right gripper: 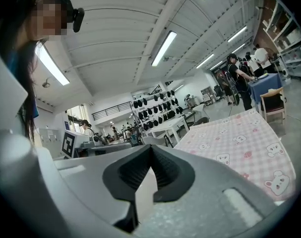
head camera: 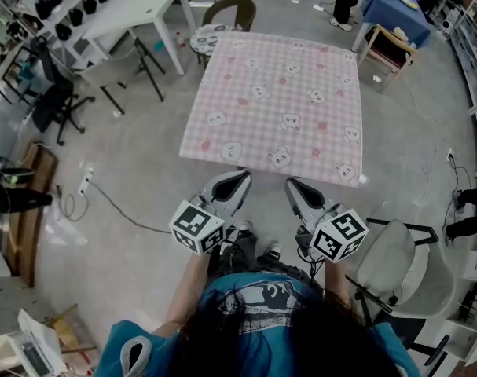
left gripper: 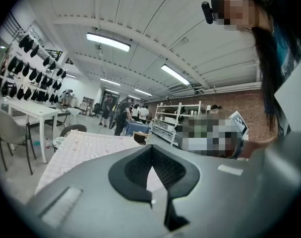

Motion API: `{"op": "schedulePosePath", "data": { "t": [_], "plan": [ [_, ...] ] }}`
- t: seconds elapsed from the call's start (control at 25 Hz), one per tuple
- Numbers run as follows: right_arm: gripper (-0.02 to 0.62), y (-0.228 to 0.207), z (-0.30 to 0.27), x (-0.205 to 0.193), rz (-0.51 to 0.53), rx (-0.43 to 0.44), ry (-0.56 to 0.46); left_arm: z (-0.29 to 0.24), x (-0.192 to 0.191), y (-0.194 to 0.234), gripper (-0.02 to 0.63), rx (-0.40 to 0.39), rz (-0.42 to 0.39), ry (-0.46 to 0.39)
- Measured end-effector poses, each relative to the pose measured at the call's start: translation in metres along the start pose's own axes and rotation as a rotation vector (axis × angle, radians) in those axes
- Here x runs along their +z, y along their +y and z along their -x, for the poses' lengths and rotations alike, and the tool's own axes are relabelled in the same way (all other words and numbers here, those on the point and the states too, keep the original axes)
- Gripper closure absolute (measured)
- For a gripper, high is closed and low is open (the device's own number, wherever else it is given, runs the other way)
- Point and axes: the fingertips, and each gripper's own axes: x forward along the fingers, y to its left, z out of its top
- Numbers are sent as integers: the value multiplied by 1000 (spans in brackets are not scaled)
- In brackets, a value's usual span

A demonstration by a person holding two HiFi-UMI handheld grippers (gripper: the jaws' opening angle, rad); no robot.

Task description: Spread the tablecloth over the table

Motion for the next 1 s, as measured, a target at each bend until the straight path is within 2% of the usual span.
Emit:
{"op": "schedulePosePath", "data": {
  "t": [0.28, 1.0],
  "plan": [
    [595, 1, 10, -2, 46, 12, 2, -3, 1, -21, 592, 3, -13, -6],
    [595, 5, 41, -8, 45, 31, -10, -3, -10, -53, 592, 7, -12, 7]
  ]
}}
